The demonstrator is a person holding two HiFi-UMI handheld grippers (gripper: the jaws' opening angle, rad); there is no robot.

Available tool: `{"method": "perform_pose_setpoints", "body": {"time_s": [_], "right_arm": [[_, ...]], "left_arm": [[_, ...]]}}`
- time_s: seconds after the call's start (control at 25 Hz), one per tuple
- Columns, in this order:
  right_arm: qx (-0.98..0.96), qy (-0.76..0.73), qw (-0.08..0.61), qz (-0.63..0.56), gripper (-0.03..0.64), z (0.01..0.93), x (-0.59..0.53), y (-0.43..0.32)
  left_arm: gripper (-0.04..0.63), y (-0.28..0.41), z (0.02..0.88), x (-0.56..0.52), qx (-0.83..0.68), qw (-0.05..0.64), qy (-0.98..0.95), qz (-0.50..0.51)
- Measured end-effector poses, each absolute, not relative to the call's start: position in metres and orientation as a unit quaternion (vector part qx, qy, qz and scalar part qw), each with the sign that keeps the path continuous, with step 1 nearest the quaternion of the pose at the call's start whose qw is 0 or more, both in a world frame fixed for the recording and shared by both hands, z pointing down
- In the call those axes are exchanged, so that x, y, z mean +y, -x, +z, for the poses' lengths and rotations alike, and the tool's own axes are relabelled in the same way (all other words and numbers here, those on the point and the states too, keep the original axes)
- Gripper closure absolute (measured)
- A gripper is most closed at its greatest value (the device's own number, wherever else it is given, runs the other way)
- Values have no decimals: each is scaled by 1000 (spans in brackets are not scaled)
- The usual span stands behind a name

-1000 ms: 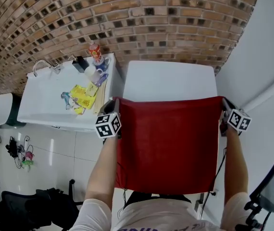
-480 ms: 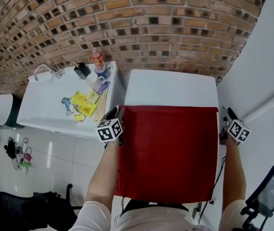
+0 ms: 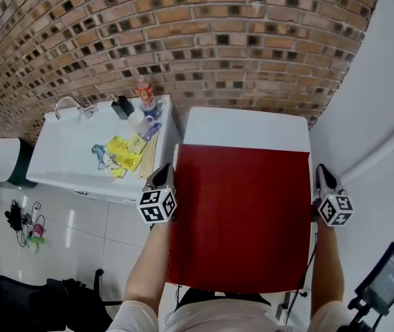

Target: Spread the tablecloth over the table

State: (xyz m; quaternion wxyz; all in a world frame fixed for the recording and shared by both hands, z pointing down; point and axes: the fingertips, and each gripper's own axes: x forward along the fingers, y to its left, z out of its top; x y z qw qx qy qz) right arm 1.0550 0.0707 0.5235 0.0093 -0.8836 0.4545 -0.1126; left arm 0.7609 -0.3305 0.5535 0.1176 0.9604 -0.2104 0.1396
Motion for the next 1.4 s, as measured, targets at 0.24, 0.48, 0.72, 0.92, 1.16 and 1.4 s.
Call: {"method": "perform_pose_setpoints", "body": {"time_s": [0.24, 0.48, 0.72, 0.92, 1.16, 1.4], "right_arm": [[466, 881, 10, -81, 611, 476, 77, -995], [476, 877, -29, -63, 611, 444, 84, -930], [485, 873, 1, -55, 611, 414, 97, -877], [489, 872, -14, -30, 611, 388, 104, -853], [488, 872, -22, -16, 611, 373, 108, -844], [481, 876, -26, -21, 612, 373, 114, -846]], "left_arm": [[590, -721, 494, -287, -191, 80, -973, 102], [591, -665, 447, -254, -179, 51, -978, 98], [591, -621, 407, -230, -169, 68, -981, 67], [590, -604, 398, -211, -156, 72, -984, 56], [591, -609, 392, -205, -143, 71, -986, 48], [591, -619, 386, -203, -133, 68, -988, 45]]}}
